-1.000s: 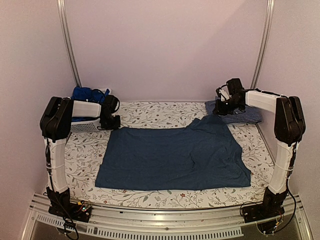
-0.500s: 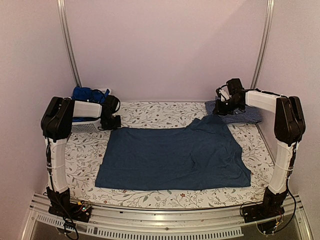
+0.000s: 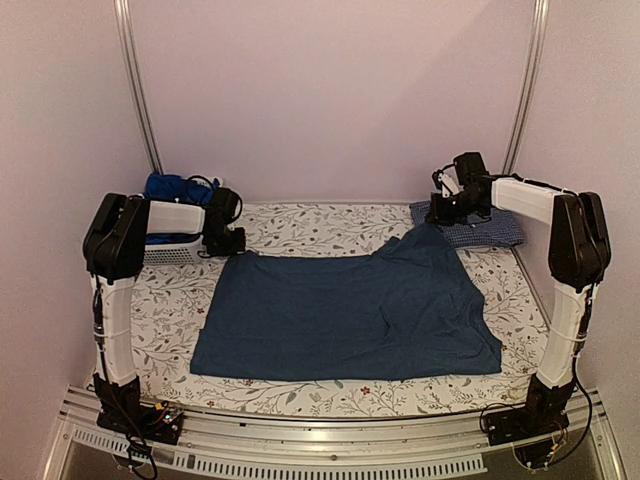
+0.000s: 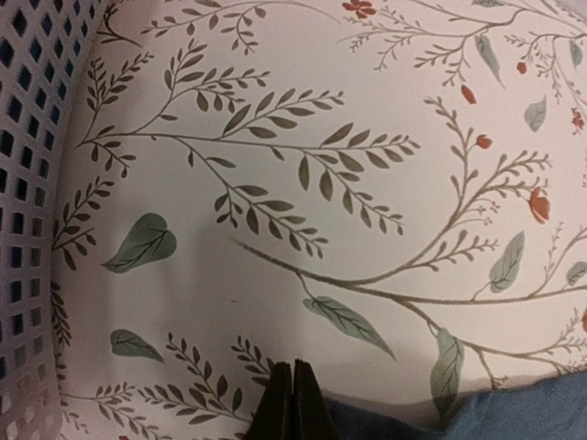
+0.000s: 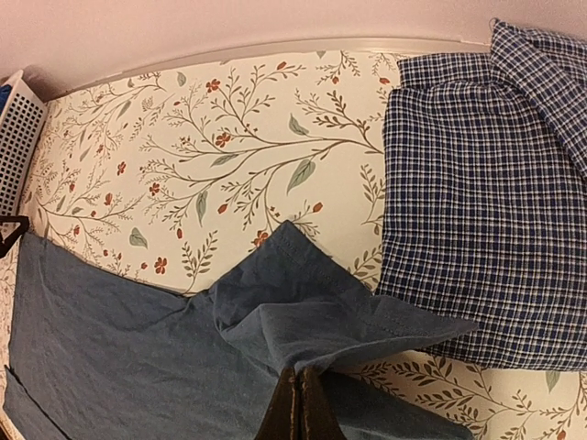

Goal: Fold and stack the mixed laundry pile
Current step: Pick up the 1/3-folded T-shirt from the center of the board, then fold the 1/3-folded T-shirt at the center of the board.

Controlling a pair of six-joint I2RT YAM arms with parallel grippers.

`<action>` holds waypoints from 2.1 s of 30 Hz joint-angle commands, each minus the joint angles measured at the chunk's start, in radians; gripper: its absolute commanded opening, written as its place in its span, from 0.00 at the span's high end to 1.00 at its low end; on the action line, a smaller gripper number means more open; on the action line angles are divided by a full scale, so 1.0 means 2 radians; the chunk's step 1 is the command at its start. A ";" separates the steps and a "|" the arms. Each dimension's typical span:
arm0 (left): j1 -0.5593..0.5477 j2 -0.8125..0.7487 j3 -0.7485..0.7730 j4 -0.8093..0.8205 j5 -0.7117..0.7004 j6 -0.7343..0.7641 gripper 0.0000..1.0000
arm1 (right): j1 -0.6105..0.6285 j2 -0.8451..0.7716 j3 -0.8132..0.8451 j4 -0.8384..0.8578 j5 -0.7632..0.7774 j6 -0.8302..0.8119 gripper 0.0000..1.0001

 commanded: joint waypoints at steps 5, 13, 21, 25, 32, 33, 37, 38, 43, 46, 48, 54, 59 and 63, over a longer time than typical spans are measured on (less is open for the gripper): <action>-0.007 -0.095 -0.039 0.046 0.002 0.035 1.00 | -0.006 -0.038 0.010 -0.005 0.008 -0.012 1.00; -0.010 -0.175 -0.158 0.115 0.015 0.041 1.00 | -0.005 -0.079 -0.050 0.001 0.017 -0.013 1.00; -0.012 -0.237 -0.243 0.149 0.022 0.042 1.00 | -0.005 -0.138 -0.139 0.021 0.013 -0.005 1.00; -0.013 -0.275 -0.283 0.154 0.023 0.033 1.00 | -0.005 -0.180 -0.183 0.029 0.017 0.000 1.00; -0.018 -0.346 -0.343 0.136 0.024 0.009 1.00 | -0.005 -0.246 -0.249 0.024 0.016 0.018 1.00; -0.019 -0.356 -0.352 0.131 0.025 0.004 1.00 | -0.005 -0.254 -0.259 0.023 0.019 0.022 1.00; -0.020 -0.394 -0.383 0.109 0.027 -0.014 1.00 | -0.005 -0.295 -0.303 0.018 0.025 0.042 1.00; -0.021 -0.401 -0.390 0.105 0.028 -0.020 1.00 | -0.005 -0.306 -0.314 0.018 0.025 0.049 1.00; -0.024 -0.429 -0.422 0.084 0.031 -0.047 1.00 | -0.005 -0.342 -0.368 0.016 0.027 0.077 1.00; -0.023 -0.432 -0.426 0.064 0.011 -0.059 1.00 | -0.005 -0.366 -0.395 0.019 0.017 0.096 1.00; -0.021 -0.422 -0.420 0.053 0.006 -0.067 1.00 | -0.005 -0.385 -0.414 0.024 0.011 0.113 1.00; -0.023 -0.381 -0.402 0.048 0.025 -0.070 1.00 | -0.004 -0.399 -0.443 0.019 0.002 0.128 1.00; -0.023 -0.386 -0.396 0.042 0.024 -0.066 1.00 | -0.004 -0.426 -0.450 0.012 0.008 0.140 1.00; -0.024 -0.366 -0.388 0.033 0.033 -0.065 1.00 | -0.001 -0.415 -0.467 0.015 -0.001 0.146 1.00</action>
